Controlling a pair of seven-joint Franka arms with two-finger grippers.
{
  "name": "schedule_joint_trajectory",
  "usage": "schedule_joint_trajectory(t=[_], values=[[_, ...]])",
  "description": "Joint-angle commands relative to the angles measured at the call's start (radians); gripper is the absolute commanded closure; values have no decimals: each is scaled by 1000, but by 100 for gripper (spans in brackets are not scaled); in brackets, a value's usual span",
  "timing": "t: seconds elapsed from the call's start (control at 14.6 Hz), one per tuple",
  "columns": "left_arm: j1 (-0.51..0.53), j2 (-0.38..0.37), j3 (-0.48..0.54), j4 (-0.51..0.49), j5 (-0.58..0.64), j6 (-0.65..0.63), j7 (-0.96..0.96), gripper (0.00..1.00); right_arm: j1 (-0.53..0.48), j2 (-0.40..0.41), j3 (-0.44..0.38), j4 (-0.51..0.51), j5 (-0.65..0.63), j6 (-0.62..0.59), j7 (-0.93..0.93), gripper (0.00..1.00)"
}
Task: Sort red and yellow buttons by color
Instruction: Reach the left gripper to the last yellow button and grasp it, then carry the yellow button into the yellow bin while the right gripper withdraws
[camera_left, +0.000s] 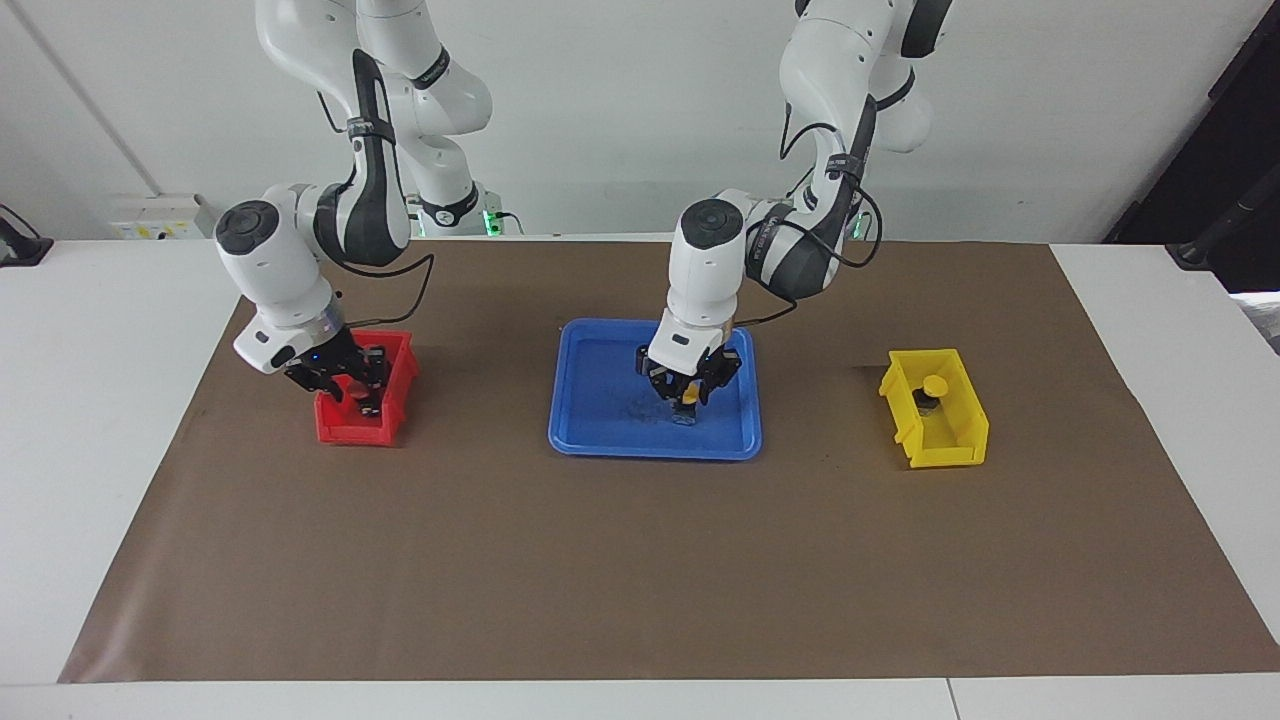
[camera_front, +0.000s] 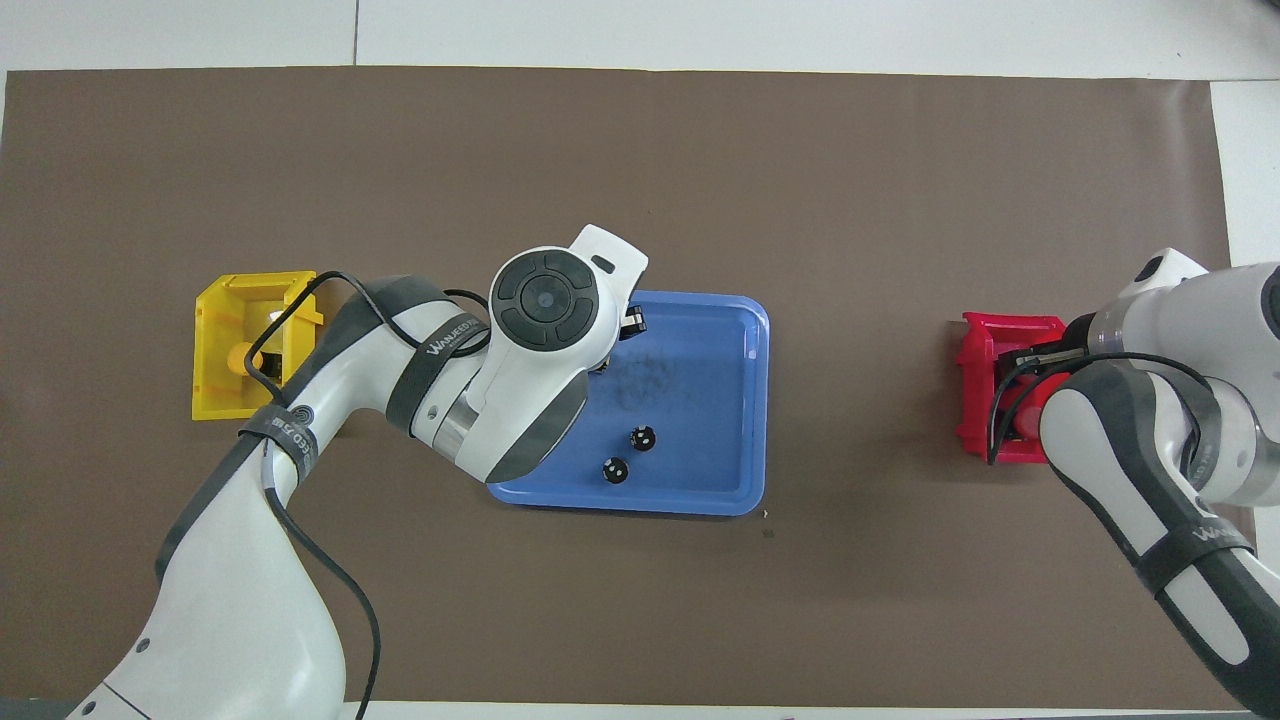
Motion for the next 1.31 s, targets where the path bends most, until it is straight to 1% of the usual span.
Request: schedule_joint_trajectory(t=[0.0,0.07,0.14,0.21,0.34,0.48,0.62,0.82,0.89,0.96,1.1,1.17,1.24], values=[[3,-30,9,72,9,-136,-8,99,-12,7,13,37,-14,-46,15,43],[10,-68,20,73,9,-171,8,99,-10,11,13,58,-14,-69,13,43],[45,-95,21,73,9,-205,49,99,-9,13,14,75,-14,-89,13,43],[104,-125,20,72,9,-246,131,99,-7,14,14,87,-14,-105,13,43],[199,-145,21,90,7,-291,269,99,-8,11,17,98,-14,-117,10,43],[310,-145,21,124,4,-332,432,99,-7,7,20,141,-14,-179,10,43],[400,-145,21,130,4,-336,569,99,-7,7,22,233,-14,-284,10,43],[532,-144,21,109,3,-278,765,99,-7,5,23,424,-14,-509,10,43],[554,-144,21,90,3,-259,804,99,-7,5,23,483,-13,-572,11,43],[565,-144,21,67,3,-223,818,99,-7,7,23,530,-13,-615,15,37],[566,-147,21,20,3,-166,818,99,-8,4,25,592,-7,-666,18,4],[566,-147,21,10,3,-162,818,99,-10,4,23,629,-2,-710,18,0],[568,-153,21,-2,3,-159,818,99,-15,1,23,658,-4,-758,18,0]])
